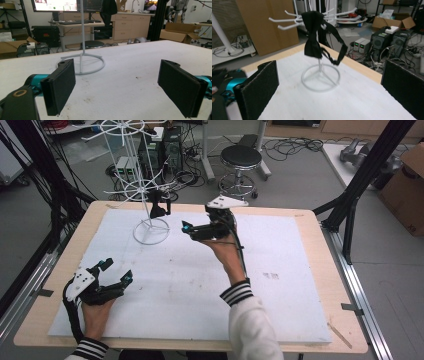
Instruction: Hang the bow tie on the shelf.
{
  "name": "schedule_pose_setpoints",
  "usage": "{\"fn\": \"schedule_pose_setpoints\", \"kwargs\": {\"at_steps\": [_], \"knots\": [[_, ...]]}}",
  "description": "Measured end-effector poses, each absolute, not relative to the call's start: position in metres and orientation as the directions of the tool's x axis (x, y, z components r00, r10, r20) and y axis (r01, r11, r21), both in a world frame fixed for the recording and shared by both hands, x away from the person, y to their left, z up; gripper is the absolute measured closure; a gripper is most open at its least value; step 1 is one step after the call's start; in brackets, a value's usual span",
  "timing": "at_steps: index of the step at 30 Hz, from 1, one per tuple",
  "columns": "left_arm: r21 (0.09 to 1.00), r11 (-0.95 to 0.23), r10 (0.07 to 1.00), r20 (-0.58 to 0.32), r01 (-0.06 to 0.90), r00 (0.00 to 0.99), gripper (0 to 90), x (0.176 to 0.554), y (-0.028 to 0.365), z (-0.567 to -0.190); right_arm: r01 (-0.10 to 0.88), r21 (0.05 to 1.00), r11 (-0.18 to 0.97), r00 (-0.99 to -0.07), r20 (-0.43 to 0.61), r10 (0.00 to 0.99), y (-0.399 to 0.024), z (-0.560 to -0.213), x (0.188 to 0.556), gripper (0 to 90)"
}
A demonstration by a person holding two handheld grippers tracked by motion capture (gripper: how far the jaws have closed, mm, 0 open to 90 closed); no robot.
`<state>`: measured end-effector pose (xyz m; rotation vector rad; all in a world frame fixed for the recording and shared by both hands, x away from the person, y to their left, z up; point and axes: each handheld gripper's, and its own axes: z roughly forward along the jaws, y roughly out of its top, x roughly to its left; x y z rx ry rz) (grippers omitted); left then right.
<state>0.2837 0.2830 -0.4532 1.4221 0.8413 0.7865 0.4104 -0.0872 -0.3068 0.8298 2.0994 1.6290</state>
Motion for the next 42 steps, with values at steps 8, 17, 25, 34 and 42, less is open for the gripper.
{"fn": "schedule_pose_setpoints", "kwargs": {"at_steps": [8, 17, 25, 34, 42], "knots": [[0.999, 0.004, 0.866, -0.020, 0.033, 0.499, 15.0, 0.284, 0.282, -0.453, 0.191, 0.974, 0.123, -0.699, 0.047, 0.714, -0.172, -0.319, 0.353, 0.4], [1.000, -0.008, 0.867, -0.007, 0.028, 0.499, 15.0, 0.283, 0.281, -0.453, 0.169, 0.981, 0.097, -0.587, 0.021, 0.809, -0.247, -0.358, 0.304, 0.3], [0.999, -0.005, 0.868, -0.013, 0.034, 0.497, 15.0, 0.284, 0.281, -0.453, 0.108, 0.994, 0.019, -0.510, 0.039, 0.859, -0.275, -0.410, 0.278, 0.3], [0.999, -0.009, 0.869, -0.007, 0.031, 0.494, 15.0, 0.283, 0.281, -0.453, 0.146, 0.989, -0.006, -0.505, 0.080, 0.859, -0.271, -0.443, 0.281, 0.3], [0.999, -0.011, 0.869, -0.006, 0.033, 0.494, 15.0, 0.283, 0.281, -0.453, 0.116, 0.993, -0.014, -0.496, 0.070, 0.866, -0.269, -0.452, 0.279, 0.4]]}}
